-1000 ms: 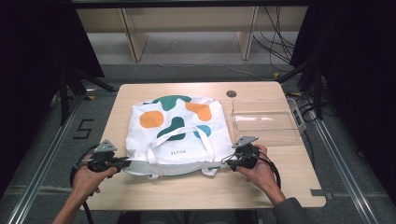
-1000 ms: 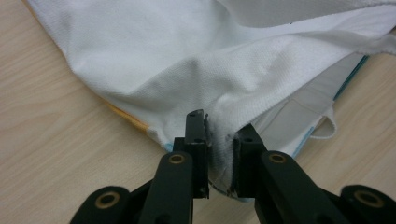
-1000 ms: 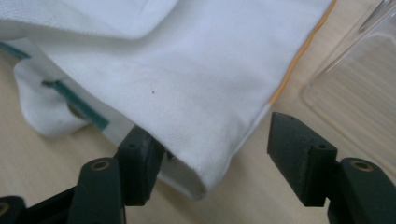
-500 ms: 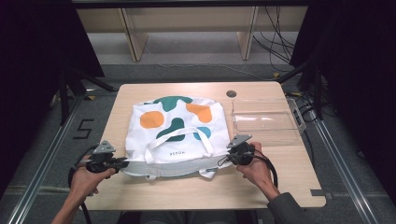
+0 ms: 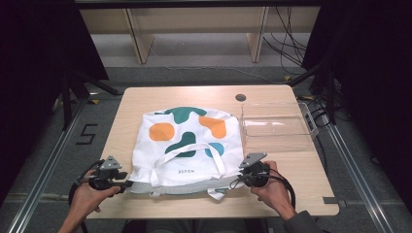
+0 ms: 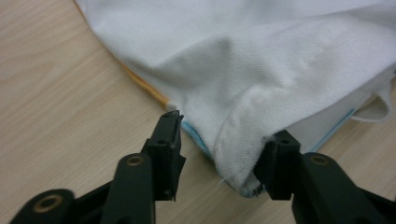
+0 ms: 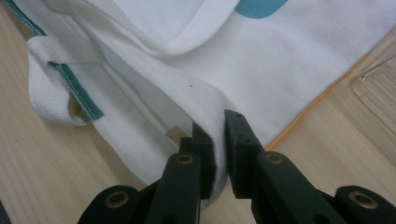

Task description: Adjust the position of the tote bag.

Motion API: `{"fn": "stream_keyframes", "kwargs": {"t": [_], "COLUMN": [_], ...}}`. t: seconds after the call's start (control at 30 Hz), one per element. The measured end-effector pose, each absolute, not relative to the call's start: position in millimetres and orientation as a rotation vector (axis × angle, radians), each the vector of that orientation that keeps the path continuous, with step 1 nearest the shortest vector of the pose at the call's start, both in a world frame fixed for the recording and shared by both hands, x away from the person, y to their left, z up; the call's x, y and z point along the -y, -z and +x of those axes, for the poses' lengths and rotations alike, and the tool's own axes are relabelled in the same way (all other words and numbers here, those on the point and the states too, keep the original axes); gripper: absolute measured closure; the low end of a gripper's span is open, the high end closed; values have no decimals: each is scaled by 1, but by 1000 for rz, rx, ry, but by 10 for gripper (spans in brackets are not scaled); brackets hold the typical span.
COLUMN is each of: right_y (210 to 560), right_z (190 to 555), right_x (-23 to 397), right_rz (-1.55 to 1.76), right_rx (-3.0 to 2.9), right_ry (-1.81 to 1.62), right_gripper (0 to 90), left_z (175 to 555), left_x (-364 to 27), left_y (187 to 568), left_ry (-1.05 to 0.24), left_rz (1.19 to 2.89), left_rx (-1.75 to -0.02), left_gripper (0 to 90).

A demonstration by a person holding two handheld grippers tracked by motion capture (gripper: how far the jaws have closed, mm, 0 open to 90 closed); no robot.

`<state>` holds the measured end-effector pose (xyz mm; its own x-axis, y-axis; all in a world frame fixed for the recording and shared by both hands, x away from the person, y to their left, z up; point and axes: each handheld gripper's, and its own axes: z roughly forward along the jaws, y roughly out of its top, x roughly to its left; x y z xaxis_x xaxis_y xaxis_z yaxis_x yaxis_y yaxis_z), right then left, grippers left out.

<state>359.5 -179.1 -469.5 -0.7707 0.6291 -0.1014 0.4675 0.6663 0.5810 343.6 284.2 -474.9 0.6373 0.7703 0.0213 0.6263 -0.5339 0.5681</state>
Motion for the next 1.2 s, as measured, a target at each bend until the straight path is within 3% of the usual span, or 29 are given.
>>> {"fn": "stream_keyframes", "kwargs": {"t": [0.13,0.23,0.43,0.5,0.63,0.77,1.2], "right_y": [473,472,474,476,477,475,465], "right_z": [363,363,365,367,370,372,362], "right_x": [178,178,174,171,170,169,178], "right_rz": [904,913,901,905,898,851,870], "right_rx": [-2584,-2598,-2601,-2607,-2588,-2615,-2610], "right_ry": [-790,-784,-781,-763,-781,-754,-823], "right_gripper": [814,801,777,791,795,837,850], "left_z": [343,347,358,359,358,359,342], "left_x": [-275,-272,-271,-271,-274,-273,-275], "left_y": [482,486,487,489,489,485,467], "left_ry": [-379,-387,-357,-347,-373,-366,-318], "left_rz": [2359,2350,2336,2348,2381,2408,2407], "left_rx": [-1099,-1101,-1116,-1101,-1069,-1029,-981], "left_gripper": [457,463,544,671,758,799,811]}}
